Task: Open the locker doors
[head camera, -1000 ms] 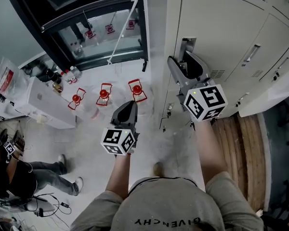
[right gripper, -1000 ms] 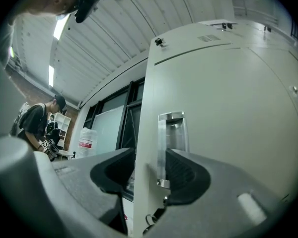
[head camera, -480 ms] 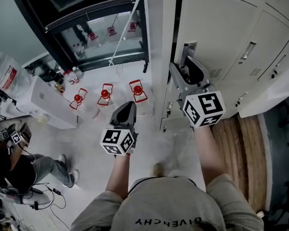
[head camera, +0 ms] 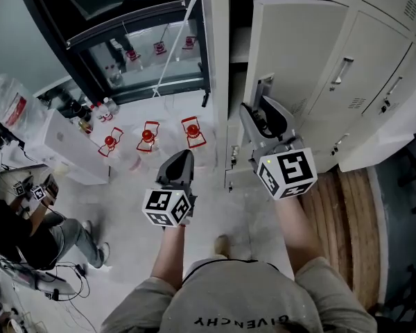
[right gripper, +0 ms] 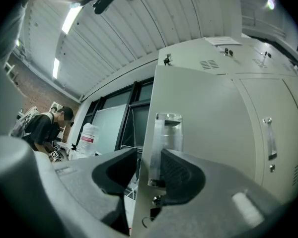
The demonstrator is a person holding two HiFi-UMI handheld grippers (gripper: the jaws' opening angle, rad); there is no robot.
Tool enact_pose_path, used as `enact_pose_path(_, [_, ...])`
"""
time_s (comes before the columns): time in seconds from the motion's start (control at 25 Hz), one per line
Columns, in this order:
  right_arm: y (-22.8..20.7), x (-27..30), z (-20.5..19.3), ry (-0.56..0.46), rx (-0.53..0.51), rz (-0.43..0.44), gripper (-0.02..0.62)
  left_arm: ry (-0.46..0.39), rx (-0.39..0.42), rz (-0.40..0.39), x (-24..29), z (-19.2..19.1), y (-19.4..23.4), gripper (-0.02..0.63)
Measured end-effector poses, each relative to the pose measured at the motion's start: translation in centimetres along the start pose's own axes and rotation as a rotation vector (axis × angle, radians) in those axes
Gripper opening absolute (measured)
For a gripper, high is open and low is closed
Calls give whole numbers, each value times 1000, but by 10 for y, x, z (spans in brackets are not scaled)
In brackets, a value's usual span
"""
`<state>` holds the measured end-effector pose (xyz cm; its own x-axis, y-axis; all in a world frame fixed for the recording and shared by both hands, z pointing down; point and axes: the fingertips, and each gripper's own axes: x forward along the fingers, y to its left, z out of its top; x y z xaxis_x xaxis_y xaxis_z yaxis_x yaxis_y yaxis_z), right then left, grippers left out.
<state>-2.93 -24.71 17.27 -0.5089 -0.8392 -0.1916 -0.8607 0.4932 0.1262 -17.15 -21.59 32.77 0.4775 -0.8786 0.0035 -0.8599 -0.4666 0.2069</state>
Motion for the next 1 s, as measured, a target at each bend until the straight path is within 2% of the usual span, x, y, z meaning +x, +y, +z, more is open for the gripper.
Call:
enact_pose_path(0.36, [-7,-49,9,2,6,32,146,11,0,15,-15,-12,-49,-2])
enact_pose_path(1.0, [-41,-128,22,-6,38,31,143,4,3,68,-52,-21,-106,-2])
